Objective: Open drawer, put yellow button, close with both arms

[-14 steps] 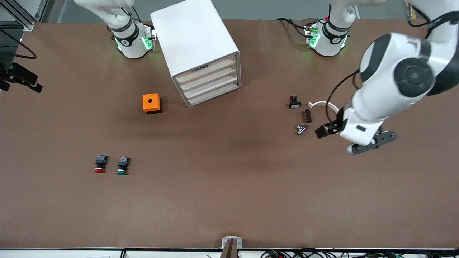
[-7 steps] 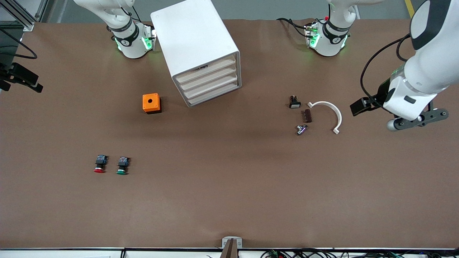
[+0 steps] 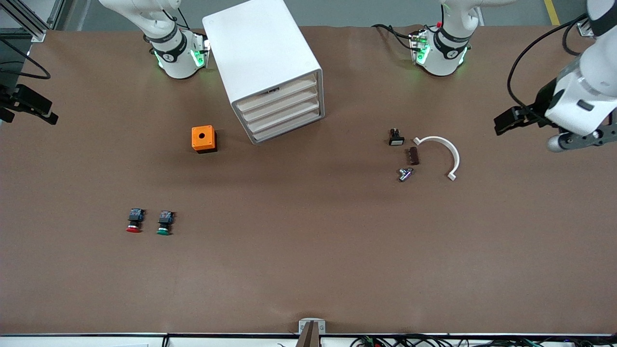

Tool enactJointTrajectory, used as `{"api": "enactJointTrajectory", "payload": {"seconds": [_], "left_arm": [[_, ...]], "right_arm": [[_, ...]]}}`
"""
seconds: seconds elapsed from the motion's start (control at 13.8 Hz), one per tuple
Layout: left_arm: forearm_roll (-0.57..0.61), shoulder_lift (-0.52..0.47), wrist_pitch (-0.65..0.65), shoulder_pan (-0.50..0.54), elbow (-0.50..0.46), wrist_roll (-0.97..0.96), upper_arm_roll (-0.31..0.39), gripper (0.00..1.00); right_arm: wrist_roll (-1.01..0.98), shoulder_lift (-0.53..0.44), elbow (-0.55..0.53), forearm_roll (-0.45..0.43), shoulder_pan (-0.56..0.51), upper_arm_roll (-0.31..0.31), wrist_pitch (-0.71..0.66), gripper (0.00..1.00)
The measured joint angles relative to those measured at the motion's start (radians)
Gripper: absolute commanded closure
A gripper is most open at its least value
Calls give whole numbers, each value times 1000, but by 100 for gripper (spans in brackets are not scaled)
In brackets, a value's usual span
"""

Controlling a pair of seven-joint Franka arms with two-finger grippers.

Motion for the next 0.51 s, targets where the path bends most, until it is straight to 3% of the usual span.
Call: {"api": "enactJointTrajectory", "payload": {"seconds": [0.14,0.51], "left_arm": [[-20,-58,13,0,-56,27,35,0],[-23,-140,55,-16,-152,44,40,0]], "right_arm": [[0,0,0,0,0,0,0,0],[-1,0,0,0,0,0,0,0]]}}
